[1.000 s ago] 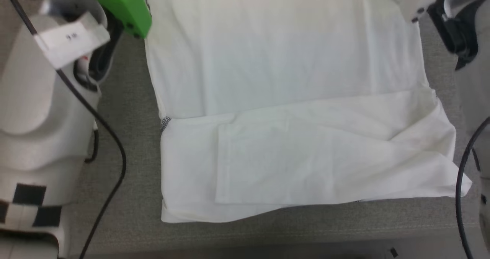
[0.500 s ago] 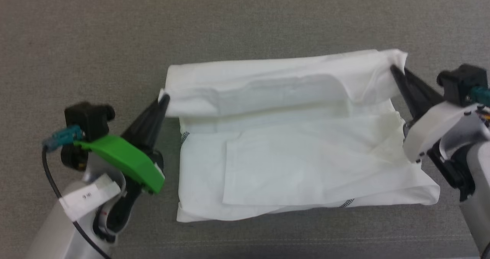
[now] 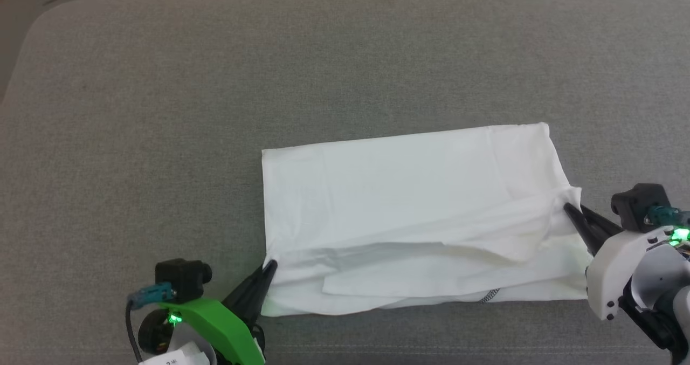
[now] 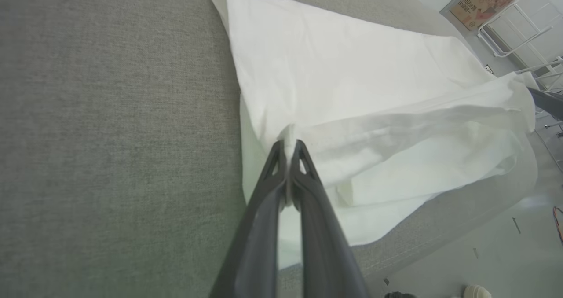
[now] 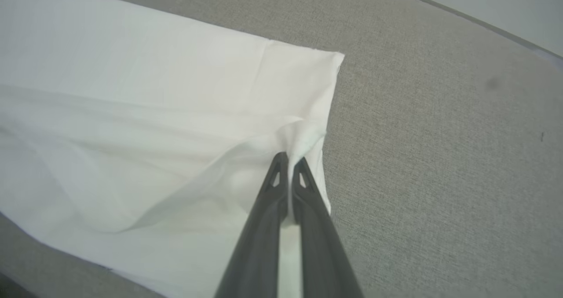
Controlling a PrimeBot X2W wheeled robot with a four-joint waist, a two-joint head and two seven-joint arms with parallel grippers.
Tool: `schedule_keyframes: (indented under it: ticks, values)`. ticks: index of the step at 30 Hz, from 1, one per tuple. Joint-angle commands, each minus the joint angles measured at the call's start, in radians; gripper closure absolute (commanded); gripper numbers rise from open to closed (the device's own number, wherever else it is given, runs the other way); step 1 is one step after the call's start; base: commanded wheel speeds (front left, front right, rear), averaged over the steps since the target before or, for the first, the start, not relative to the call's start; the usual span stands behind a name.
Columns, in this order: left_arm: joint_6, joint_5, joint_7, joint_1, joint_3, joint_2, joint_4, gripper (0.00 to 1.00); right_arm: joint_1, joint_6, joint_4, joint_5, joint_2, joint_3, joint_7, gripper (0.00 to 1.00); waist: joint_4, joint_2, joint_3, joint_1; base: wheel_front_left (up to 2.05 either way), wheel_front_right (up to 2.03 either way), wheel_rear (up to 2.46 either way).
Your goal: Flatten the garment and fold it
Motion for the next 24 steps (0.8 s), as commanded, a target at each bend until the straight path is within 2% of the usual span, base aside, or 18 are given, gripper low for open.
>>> schedule_keyframes:
  ticks: [1,5,11,12,13,14,19,24]
  values:
    - [-0.004,0.010,0.002,0.015,-0.005,-0.001,0.013,1.00,0.017,-0.002,-0.006,-0.014,-0.011,-0.002,0.019,1.00,0.001,0.0000,-0.002,0.0001,0.00,0.00,0.00]
    - [-0.011,0.025,0.003,0.014,-0.031,-0.006,0.054,1.00,0.043,-0.002,0.007,-0.025,-0.019,0.021,0.081,1.00,0.001,0.0000,0.001,0.0001,0.00,0.00,0.00]
    - [-0.022,0.038,-0.007,-0.008,-0.061,-0.024,0.124,1.00,0.035,-0.002,0.063,-0.026,-0.003,0.072,0.104,1.00,0.001,0.0000,0.012,0.0001,0.00,0.00,0.00]
    - [-0.022,0.037,-0.004,-0.010,-0.064,-0.027,0.133,0.97,0.032,-0.002,0.071,-0.027,0.000,0.079,0.104,0.92,0.002,0.0000,0.014,0.0001,0.00,0.00,0.00]
    - [-0.022,0.037,0.001,-0.013,-0.068,-0.029,0.145,0.51,0.027,-0.002,0.081,-0.029,0.004,0.084,0.102,0.47,0.002,0.0000,0.015,0.0001,0.00,0.00,0.00]
    - [-0.022,0.039,0.003,-0.015,-0.071,-0.030,0.152,0.00,0.024,-0.002,0.091,-0.028,0.008,0.084,0.103,0.00,0.002,0.0000,0.015,0.0001,0.00,0.00,0.00]
    - [-0.011,0.033,-0.032,-0.008,-0.056,-0.039,0.161,0.00,0.022,-0.002,0.105,-0.028,0.027,0.054,0.072,0.00,0.006,0.0000,-0.007,0.0001,0.00,0.00,0.00]
    - [0.023,0.040,-0.134,0.018,0.000,-0.038,0.120,0.00,0.064,-0.002,0.075,-0.015,0.062,-0.050,0.026,0.00,0.014,0.0000,-0.047,0.0001,0.00,0.00,0.00]
